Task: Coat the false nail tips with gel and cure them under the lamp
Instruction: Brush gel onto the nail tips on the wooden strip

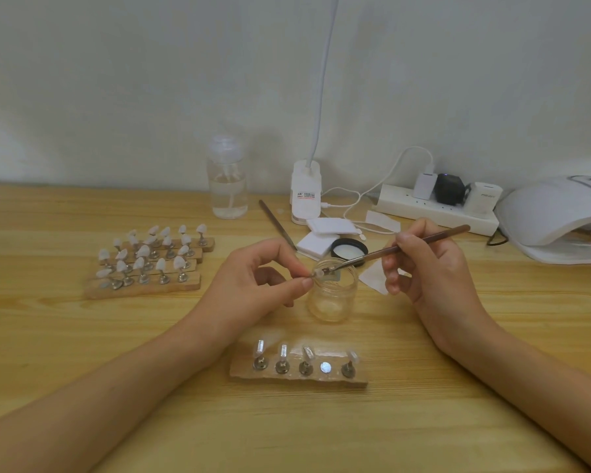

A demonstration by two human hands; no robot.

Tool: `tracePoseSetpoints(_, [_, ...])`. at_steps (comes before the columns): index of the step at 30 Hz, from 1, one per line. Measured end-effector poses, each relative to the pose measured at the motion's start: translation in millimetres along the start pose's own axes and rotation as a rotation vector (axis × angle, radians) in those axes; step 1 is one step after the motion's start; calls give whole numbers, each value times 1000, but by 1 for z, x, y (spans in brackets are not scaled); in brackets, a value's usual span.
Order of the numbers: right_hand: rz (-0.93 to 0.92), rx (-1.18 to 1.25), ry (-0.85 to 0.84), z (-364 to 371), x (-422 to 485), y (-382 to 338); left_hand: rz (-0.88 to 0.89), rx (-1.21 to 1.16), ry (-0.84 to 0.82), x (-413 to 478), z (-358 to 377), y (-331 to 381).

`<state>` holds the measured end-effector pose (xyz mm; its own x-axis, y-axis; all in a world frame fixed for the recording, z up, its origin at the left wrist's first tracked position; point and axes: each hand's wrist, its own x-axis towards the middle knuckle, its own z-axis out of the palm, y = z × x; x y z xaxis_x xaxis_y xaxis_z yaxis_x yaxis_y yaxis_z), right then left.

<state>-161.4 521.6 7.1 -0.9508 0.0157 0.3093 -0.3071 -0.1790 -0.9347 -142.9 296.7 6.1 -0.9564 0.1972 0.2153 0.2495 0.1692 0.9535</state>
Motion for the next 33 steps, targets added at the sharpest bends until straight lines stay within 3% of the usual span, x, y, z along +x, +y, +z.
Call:
tracePoseSetpoints(5, [-38,38,-81,2,-1,-2,-21,14,-5,0,0,1])
tracePoseSetpoints(9, [-12,3,-4,0,0,0,-32,7,-10,0,0,1])
tracePoseSetpoints(14, [-44,15,-75,2,-2,-2,-36,-16,-20,-1,0,2])
tracePoseSetpoints(18, [3,-6,8,-1,0,-1,-40,-9,-23,-1,0,2])
tracePoseSetpoints(22, [-31,34,-75,1,-2,-3,-45,-7,-26,-1,0,2])
tracePoseSetpoints(27, [4,5,4,-1,0,-1,-57,-2,-39,-1,0,2])
tracePoseSetpoints(31, [-34,35,-84,1,-2,-2,-56,13,-52,-2,0,3])
tracePoseSetpoints(33, [-15,-13,-52,1,-2,-1,-58,12,-55,-2,0,3])
